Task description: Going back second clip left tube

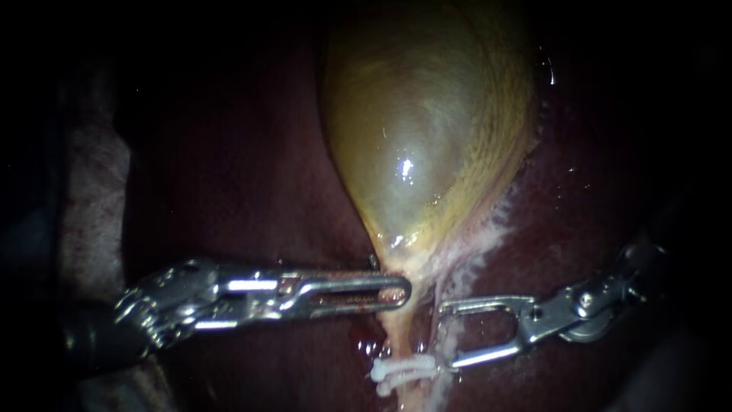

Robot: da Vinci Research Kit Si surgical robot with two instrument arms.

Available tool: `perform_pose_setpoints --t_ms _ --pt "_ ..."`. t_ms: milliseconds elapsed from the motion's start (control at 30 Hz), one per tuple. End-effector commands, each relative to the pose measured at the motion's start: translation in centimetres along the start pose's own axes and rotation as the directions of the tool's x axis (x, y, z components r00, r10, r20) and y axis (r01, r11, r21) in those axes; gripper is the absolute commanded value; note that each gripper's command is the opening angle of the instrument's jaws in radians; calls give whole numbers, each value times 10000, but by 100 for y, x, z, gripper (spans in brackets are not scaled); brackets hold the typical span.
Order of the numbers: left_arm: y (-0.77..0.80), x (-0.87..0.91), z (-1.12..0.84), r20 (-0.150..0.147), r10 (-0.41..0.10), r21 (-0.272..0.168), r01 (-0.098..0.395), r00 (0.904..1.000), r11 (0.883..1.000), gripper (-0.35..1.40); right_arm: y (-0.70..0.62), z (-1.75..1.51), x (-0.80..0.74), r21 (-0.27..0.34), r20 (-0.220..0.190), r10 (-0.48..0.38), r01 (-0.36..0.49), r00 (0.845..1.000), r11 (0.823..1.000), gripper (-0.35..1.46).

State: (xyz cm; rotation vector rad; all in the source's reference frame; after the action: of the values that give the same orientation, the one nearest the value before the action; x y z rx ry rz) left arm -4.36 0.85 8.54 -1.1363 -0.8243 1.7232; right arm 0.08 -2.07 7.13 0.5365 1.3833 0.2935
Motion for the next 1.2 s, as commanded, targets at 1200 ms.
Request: perform_pose_setpoints --t_ms 1200 --pt "-45 -11 40 -204 198 285 -192 9996 9994 -35 8 -47 12 -927 -202 -647 626 9977 9937 51"
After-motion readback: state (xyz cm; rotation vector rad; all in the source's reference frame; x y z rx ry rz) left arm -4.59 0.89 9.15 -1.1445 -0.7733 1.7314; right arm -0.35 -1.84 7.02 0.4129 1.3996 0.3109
